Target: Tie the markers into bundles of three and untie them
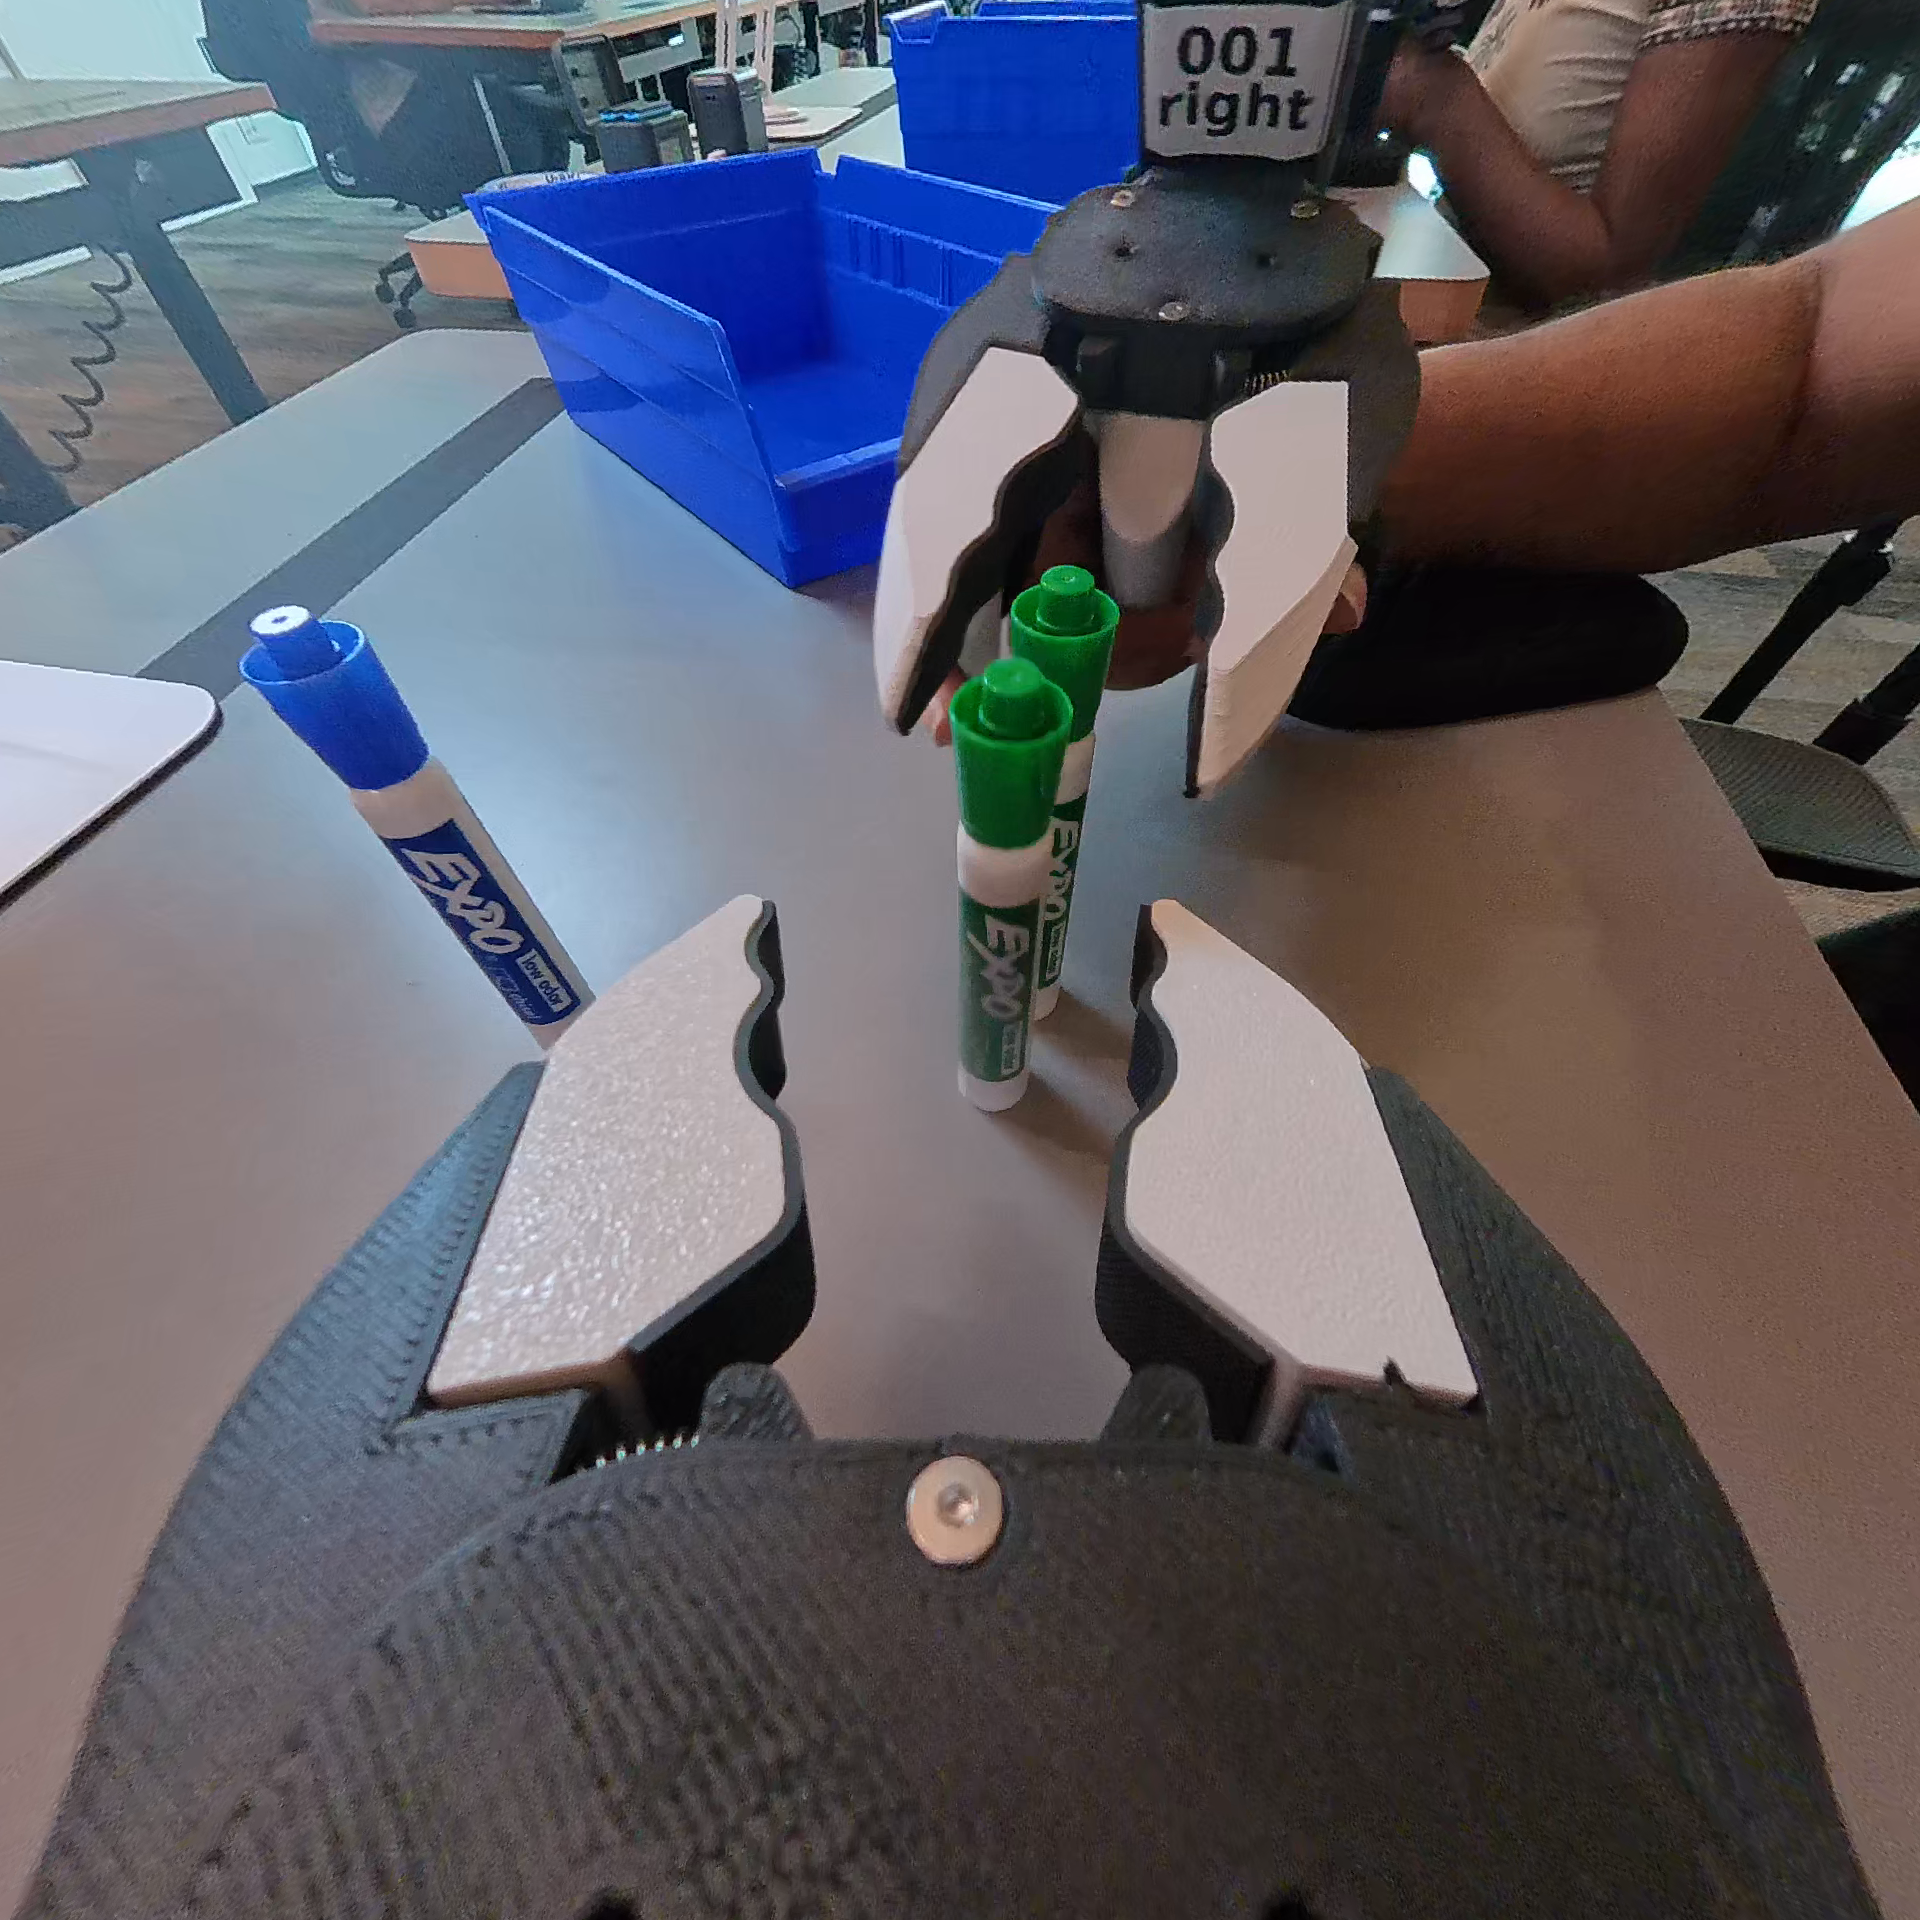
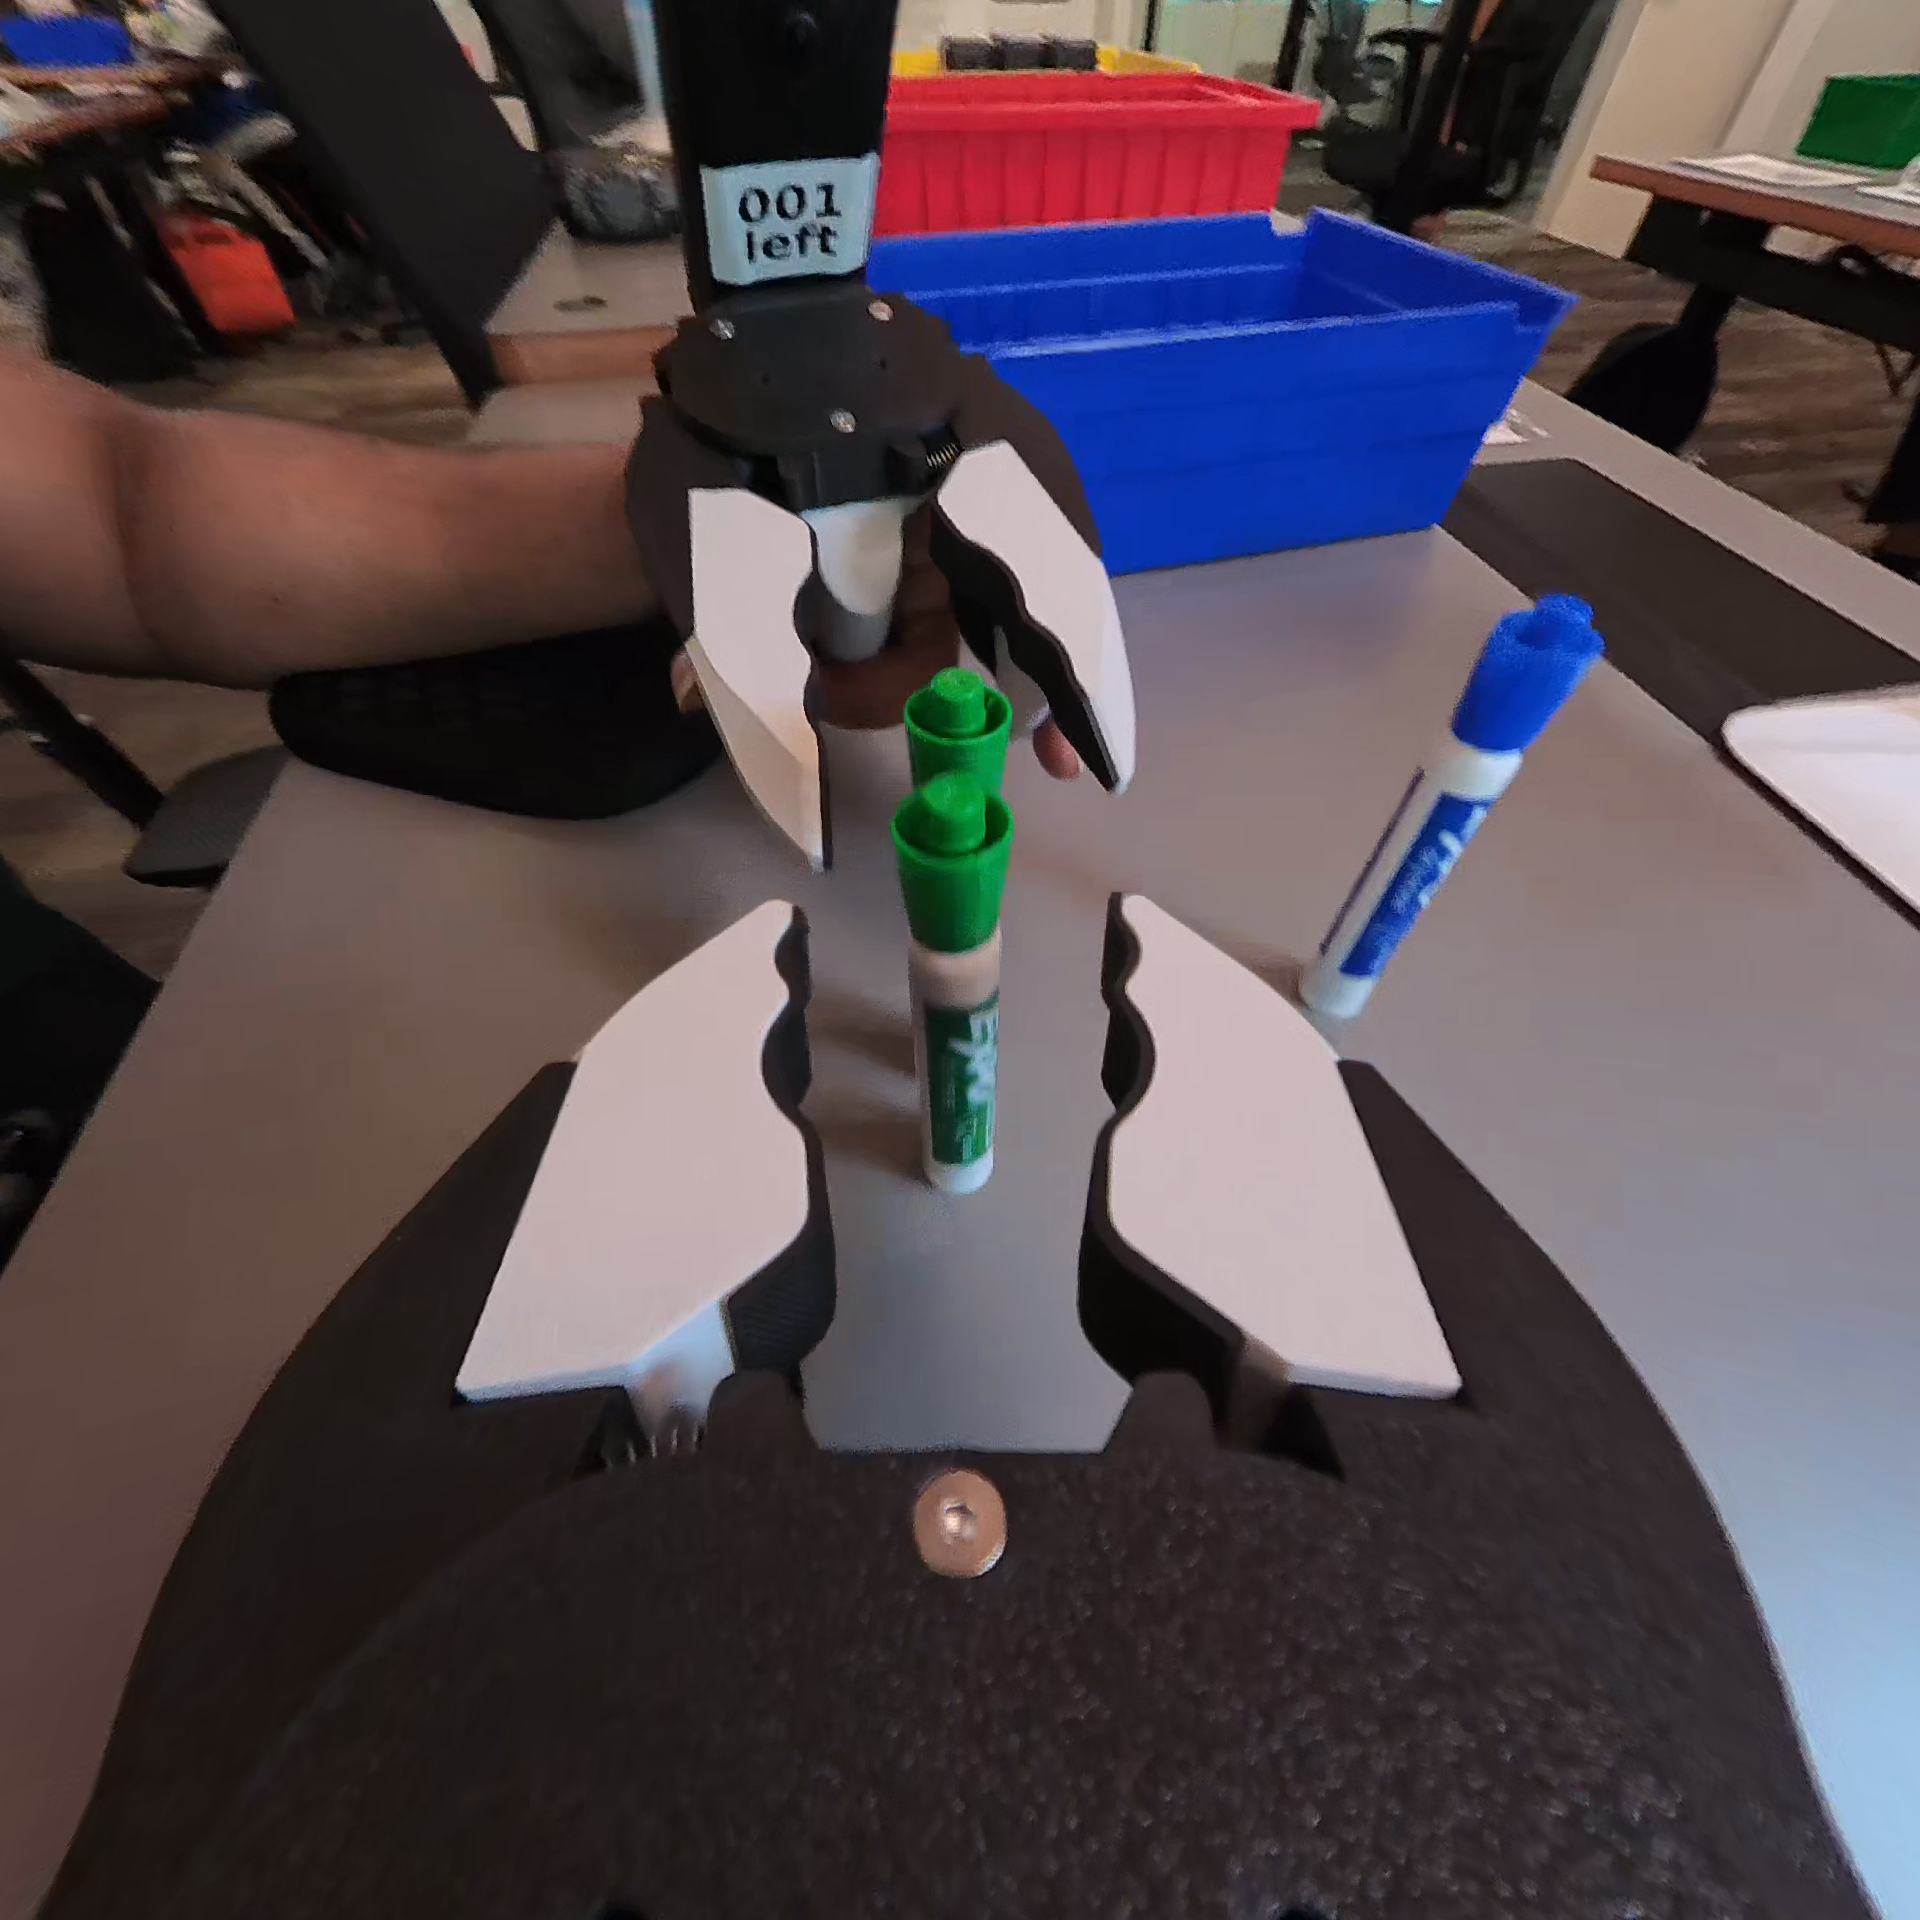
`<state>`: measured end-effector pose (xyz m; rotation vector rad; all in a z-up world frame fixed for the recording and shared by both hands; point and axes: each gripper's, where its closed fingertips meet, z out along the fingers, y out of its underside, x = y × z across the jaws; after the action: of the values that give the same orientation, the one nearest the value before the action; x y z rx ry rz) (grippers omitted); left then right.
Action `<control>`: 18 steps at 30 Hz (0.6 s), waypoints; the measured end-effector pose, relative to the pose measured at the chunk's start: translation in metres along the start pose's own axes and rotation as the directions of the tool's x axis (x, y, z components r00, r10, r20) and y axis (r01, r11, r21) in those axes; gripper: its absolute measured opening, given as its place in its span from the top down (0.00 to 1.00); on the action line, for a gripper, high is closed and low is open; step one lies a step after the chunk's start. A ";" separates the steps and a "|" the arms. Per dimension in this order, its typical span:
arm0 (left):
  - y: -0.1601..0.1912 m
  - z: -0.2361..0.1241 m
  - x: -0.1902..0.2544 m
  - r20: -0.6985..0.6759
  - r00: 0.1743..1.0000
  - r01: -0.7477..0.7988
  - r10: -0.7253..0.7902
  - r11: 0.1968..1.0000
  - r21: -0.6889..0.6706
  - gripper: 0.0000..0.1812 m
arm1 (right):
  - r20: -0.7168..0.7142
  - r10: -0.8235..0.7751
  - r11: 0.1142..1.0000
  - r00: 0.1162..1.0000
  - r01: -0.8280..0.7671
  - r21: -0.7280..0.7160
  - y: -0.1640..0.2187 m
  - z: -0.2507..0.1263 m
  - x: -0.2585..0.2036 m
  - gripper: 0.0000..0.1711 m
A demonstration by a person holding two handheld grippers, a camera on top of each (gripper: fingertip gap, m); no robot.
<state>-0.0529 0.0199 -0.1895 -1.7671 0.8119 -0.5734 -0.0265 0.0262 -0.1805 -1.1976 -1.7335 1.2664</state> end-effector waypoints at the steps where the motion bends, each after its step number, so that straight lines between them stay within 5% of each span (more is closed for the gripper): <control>1: 0.001 0.001 0.000 -0.004 1.000 0.000 0.000 1.000 -0.003 0.64 | -0.029 -0.003 1.000 1.000 0.002 -0.016 0.006 -0.003 0.001 0.71; 7: 0.007 0.005 0.002 -0.019 1.000 0.011 -0.011 1.000 -0.022 0.64 | -0.076 -0.007 0.996 0.997 0.001 -0.087 0.027 0.004 0.003 0.84; 18: 0.006 0.003 0.004 -0.031 1.000 0.004 -0.005 1.000 -0.023 0.64 | -0.054 -0.036 0.994 0.998 0.031 -0.101 0.032 0.018 0.001 0.89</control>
<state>-0.0501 0.0176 -0.1961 -1.7856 0.8393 -0.5978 -0.0335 0.0244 -0.2167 -1.2436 -1.7871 1.1274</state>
